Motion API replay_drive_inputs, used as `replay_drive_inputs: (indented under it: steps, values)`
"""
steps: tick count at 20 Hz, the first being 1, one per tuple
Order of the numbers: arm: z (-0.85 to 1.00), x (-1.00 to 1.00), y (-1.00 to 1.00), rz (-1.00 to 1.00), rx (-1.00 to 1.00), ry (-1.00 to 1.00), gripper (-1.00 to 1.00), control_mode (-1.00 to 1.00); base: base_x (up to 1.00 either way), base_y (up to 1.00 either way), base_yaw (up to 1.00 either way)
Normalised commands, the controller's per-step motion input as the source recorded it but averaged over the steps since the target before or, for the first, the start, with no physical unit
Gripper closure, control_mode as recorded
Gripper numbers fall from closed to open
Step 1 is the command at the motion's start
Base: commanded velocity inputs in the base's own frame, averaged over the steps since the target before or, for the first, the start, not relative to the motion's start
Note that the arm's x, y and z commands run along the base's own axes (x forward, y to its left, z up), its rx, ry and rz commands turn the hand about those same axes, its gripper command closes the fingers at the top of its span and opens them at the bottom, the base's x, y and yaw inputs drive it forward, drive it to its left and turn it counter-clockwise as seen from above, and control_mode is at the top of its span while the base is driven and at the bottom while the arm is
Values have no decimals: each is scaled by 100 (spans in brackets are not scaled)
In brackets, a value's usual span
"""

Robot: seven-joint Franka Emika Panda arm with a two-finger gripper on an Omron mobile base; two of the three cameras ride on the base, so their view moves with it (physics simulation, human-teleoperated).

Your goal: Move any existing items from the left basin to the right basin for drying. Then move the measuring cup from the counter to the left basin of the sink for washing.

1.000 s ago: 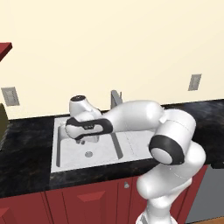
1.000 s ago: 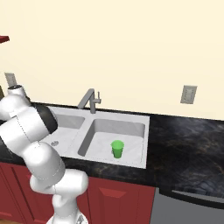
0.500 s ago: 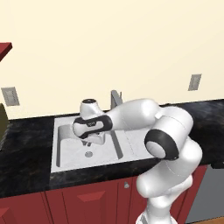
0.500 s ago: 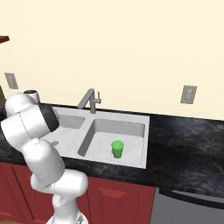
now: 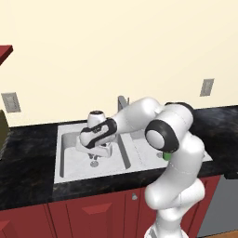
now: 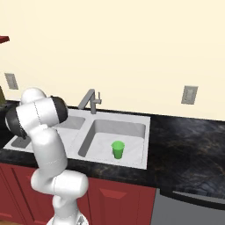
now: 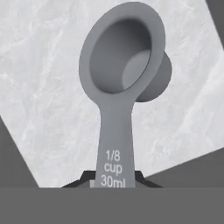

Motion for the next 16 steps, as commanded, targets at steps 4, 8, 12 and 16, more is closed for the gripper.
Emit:
replay_drive_inputs:
  steps: [4, 8, 12, 16]
  values:
    - [-34, 33, 0, 0, 0, 11, 100, -100, 0, 0, 0]
    - [-33, 30, 0, 0, 0, 10, 100, -100, 0, 0, 0]
    - [-39, 20, 3, 0, -1, 5, 100, -100, 0, 0, 0]
    - [-36, 9, 12, 0, -5, 0, 100, -100, 0, 0, 0]
